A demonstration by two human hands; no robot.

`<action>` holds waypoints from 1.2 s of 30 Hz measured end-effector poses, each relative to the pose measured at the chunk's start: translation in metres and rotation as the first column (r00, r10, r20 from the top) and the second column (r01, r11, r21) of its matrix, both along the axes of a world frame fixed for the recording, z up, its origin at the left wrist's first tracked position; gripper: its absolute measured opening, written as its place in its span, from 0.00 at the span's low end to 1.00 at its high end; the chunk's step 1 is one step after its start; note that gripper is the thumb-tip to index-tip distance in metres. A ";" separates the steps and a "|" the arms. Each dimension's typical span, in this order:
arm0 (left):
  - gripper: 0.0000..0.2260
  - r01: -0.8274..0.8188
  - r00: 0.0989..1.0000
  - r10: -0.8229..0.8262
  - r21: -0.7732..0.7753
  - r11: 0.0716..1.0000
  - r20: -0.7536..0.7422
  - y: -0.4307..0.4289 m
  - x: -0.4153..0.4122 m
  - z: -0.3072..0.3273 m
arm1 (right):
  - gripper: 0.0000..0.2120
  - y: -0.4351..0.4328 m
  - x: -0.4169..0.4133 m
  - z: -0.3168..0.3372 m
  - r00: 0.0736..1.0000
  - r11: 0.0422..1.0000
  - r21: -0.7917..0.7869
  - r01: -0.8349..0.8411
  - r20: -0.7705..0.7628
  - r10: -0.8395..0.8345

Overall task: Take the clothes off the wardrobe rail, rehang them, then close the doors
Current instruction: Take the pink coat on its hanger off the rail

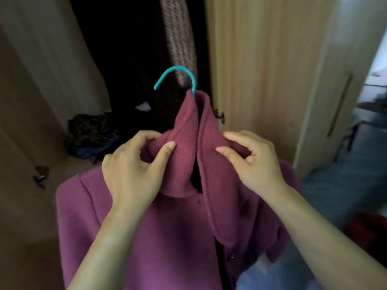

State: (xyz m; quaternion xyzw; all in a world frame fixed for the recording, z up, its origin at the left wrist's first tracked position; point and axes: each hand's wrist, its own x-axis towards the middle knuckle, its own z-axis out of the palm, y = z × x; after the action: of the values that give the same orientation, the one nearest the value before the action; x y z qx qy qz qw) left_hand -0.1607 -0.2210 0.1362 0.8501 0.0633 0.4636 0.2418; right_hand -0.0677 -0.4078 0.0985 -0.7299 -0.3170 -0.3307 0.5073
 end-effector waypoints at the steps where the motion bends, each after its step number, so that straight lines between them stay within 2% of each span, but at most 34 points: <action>1: 0.12 0.049 0.999 -0.050 -0.022 0.999 -0.023 -0.012 -0.003 -0.009 | 0.15 -0.016 -0.013 -0.009 0.999 0.999 0.001 0.042 -0.022 -0.042; 5: 0.11 0.249 0.961 -0.258 -0.099 0.964 -0.101 -0.075 -0.007 -0.035 | 0.14 -0.093 -0.065 -0.033 0.968 0.972 -0.008 0.237 -0.088 -0.237; 8: 0.13 0.422 0.888 -0.441 -0.151 0.894 -0.128 -0.138 0.001 -0.048 | 0.14 -0.160 -0.101 -0.040 0.898 0.907 -0.035 0.421 -0.124 -0.422; 14: 0.10 0.708 0.612 -0.767 -0.298 0.641 -0.193 -0.277 0.019 -0.079 | 0.12 -0.282 -0.165 -0.059 0.669 0.684 -0.114 0.721 -0.145 -0.729; 18: 0.09 0.783 0.409 -0.880 -0.402 0.474 -0.242 -0.366 0.029 -0.108 | 0.13 -0.355 -0.189 -0.080 0.518 0.549 -0.173 0.818 -0.194 -0.833; 21: 0.12 0.807 0.303 -0.916 -0.440 0.394 -0.264 -0.432 0.044 -0.124 | 0.13 -0.411 -0.190 -0.096 0.448 0.492 -0.186 0.850 -0.236 -0.863; 25: 0.12 0.837 0.269 -0.919 -0.403 0.371 -0.287 -0.527 0.082 -0.133 | 0.14 -0.496 -0.161 -0.113 0.411 0.465 -0.126 0.876 -0.307 -0.859; 29: 0.13 0.854 0.307 -0.884 -0.307 0.420 -0.353 -0.616 0.135 -0.144 | 0.12 -0.584 -0.107 -0.134 0.377 0.450 -0.132 0.883 -0.371 -0.849; 32: 0.12 0.870 0.327 -0.825 -0.195 0.453 -0.461 -0.669 0.173 -0.167 | 0.11 -0.640 -0.068 -0.166 0.364 0.487 -0.182 0.854 -0.459 -0.810; 36: 0.13 0.868 0.292 -0.724 -0.144 0.475 -0.625 -0.711 0.220 -0.221 | 0.12 -0.686 -0.024 -0.216 0.340 0.553 -0.257 0.793 -0.567 -0.751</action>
State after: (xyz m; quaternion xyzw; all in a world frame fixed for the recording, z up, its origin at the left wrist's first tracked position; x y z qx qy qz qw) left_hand 0.0589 -0.9316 -0.0847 0.8846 -0.3487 -0.0187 0.3090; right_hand -0.0916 -1.0940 -0.1175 -0.8386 0.2622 -0.2806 0.3863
